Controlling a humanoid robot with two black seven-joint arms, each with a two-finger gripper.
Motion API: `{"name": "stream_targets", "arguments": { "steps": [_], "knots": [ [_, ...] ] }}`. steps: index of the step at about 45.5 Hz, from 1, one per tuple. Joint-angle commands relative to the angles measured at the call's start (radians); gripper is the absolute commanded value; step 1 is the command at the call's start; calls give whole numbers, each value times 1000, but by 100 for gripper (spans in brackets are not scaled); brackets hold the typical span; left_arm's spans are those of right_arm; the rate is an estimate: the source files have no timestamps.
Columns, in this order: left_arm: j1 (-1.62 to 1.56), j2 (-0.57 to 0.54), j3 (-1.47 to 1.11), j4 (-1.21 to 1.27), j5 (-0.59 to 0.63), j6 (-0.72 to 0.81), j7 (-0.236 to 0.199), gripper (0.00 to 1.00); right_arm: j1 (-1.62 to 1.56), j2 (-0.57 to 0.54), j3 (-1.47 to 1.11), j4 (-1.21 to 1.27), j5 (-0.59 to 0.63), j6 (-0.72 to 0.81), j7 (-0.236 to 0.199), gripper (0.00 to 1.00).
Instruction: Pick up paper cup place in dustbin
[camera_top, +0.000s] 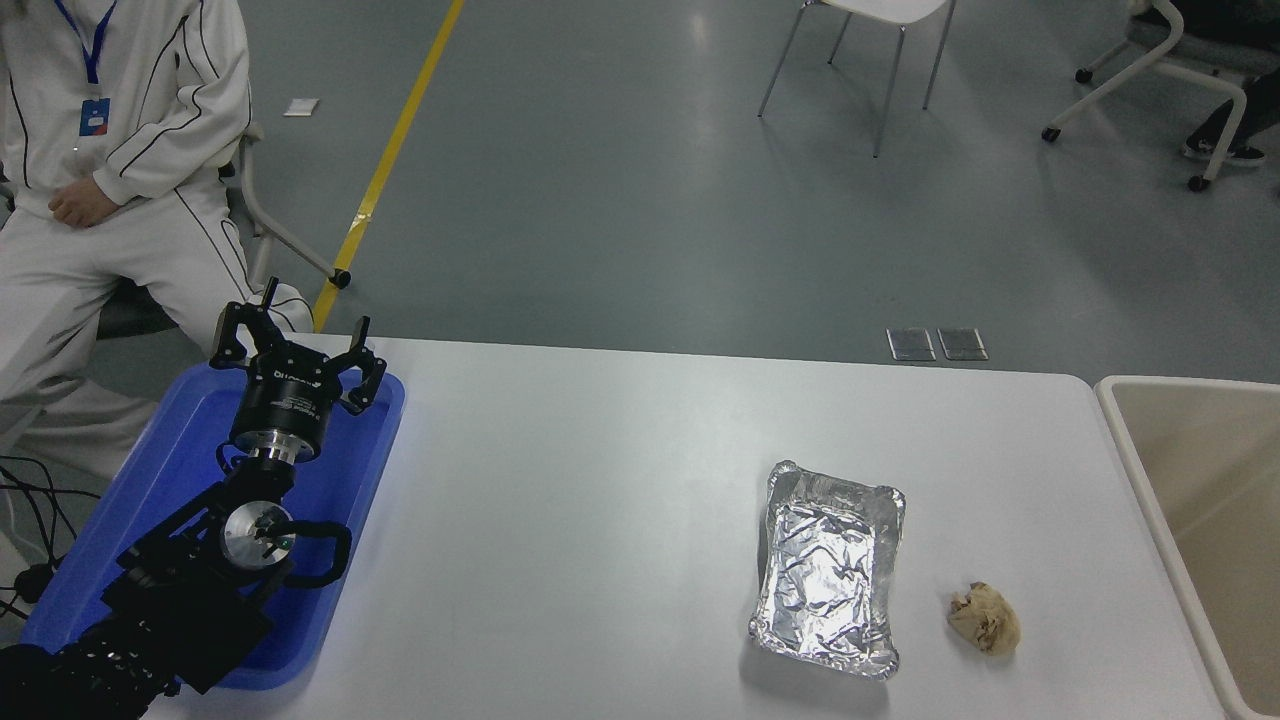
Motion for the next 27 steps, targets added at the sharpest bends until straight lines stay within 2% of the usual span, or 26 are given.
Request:
{"name": "stream_targets", "arguments": {
  "steps": [1, 12, 22, 27],
  "knots": [
    [0, 0, 0, 0, 0, 0, 0, 100, -214, 98, 127, -216, 29, -38, -45, 0],
    [0, 0, 0, 0, 0, 0, 0, 100, -396, 175, 353, -381, 37, -51, -83, 0],
    [0, 0, 0, 0, 0, 0, 0, 100, -466, 252, 365, -430, 40, -182, -150, 0],
    [0, 0, 0, 0, 0, 0, 0, 100, -482, 273, 367, -460, 41, -194, -152, 0]
  ]
}}
